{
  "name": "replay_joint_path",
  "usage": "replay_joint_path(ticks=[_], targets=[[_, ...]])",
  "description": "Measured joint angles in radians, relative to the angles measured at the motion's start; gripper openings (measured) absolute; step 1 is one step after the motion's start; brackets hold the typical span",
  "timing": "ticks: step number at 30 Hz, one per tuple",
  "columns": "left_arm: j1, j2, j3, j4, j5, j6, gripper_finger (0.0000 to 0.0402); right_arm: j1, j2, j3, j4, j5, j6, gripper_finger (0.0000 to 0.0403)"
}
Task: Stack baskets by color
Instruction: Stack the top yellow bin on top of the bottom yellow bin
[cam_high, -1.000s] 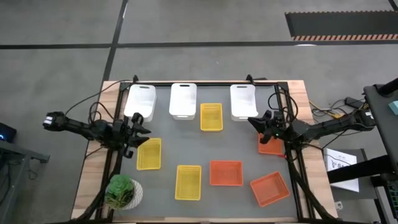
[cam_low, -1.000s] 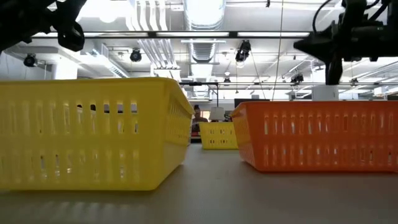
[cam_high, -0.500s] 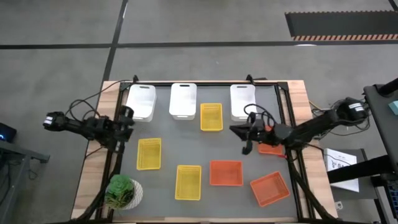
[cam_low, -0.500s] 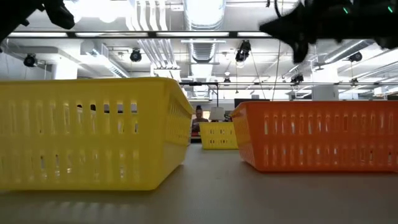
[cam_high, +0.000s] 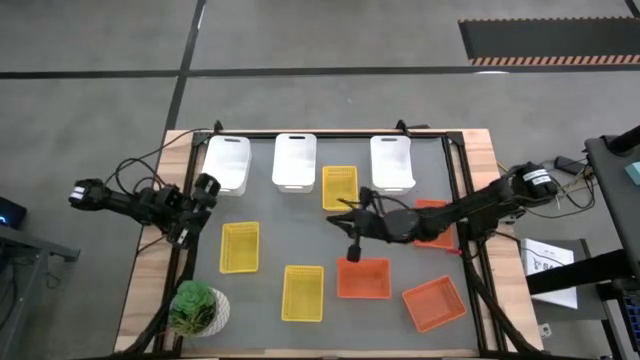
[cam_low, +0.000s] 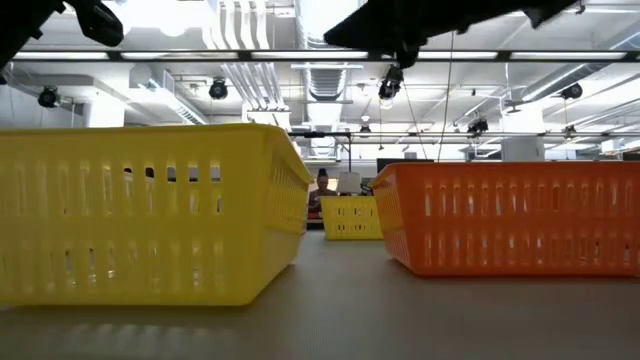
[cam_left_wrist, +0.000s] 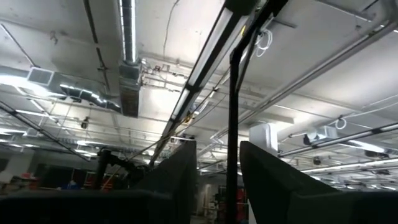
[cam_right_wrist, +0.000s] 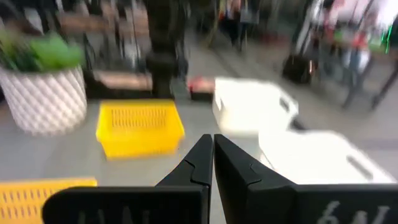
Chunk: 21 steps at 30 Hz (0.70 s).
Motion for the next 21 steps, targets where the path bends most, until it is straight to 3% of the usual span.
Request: replay_joint_path(ticks=[5, 9, 12, 21], targets=[[0.000, 0.002, 0.000, 0.000, 0.009, 0.000, 0.0107, -0.057, 0.050, 0.194, -0.539, -0.021, 0.116, 0.0009], [0.000, 0.001, 0.000, 0.001, 0.009, 0.000, 0.0107, -0.105, 0.108, 0.301, -0.805, -0.140, 0.136, 0.0012], [0.000, -0.001, 0.000, 0.003, 0.009, 0.001, 0.0107, -0.144, 0.161, 0.357, -0.929, -0.214, 0.150, 0.0030], [0.000, -0.001, 0.000, 0.001, 0.009, 0.030, 0.0107, -0.213, 0.288, 0.437, -1.004, -0.211, 0.009, 0.0159]])
